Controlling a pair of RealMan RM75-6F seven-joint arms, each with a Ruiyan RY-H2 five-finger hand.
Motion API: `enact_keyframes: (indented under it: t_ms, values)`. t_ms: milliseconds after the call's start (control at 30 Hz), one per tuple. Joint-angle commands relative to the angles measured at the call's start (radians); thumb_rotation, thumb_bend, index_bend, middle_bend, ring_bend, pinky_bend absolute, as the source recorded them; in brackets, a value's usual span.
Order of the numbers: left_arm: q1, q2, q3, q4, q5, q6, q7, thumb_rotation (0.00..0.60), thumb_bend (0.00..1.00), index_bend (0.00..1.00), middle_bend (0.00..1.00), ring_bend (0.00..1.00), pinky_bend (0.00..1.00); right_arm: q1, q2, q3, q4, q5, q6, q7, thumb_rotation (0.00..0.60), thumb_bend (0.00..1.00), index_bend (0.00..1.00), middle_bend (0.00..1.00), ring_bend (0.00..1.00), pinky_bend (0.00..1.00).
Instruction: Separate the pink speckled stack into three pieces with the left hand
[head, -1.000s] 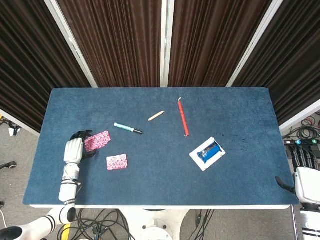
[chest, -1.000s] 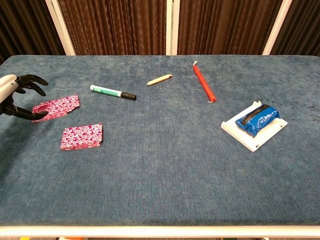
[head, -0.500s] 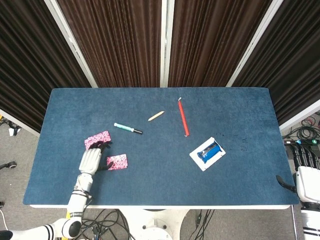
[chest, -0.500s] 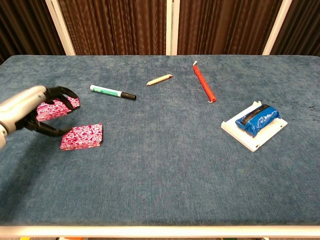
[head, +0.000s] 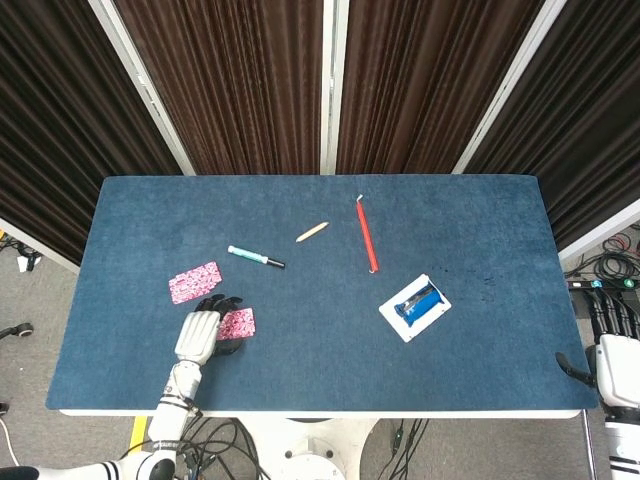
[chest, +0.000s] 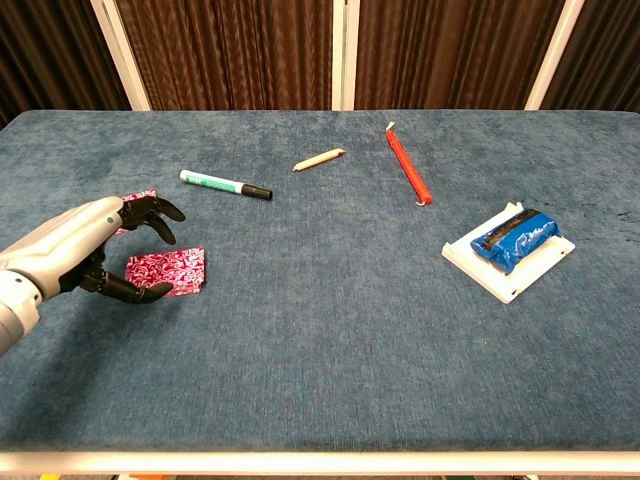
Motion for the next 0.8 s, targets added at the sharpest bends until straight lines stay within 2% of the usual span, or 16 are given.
enact_keyframes:
  t_ms: [33,800]
  values:
    - [0.0,-0.011,0.004,0.028,0.014,0.007,0.005,0.6,0.24,0.22,0.3,0.13,0.17,0.0,0.0,0.0,0.0,0.002,-0.002,0.001,0.6,0.1,0.0,0.0,0.0,0.0]
    - [-0.003,-0.026,-0.007,0.076,-0.006,-0.039,0.006,0.6,0.24,0.22,0.29,0.13,0.17,0.0,0.002,-0.001,0.001,0.007,-0.01,0.003,0.6,0.1,0.0,0.0,0.0,0.0]
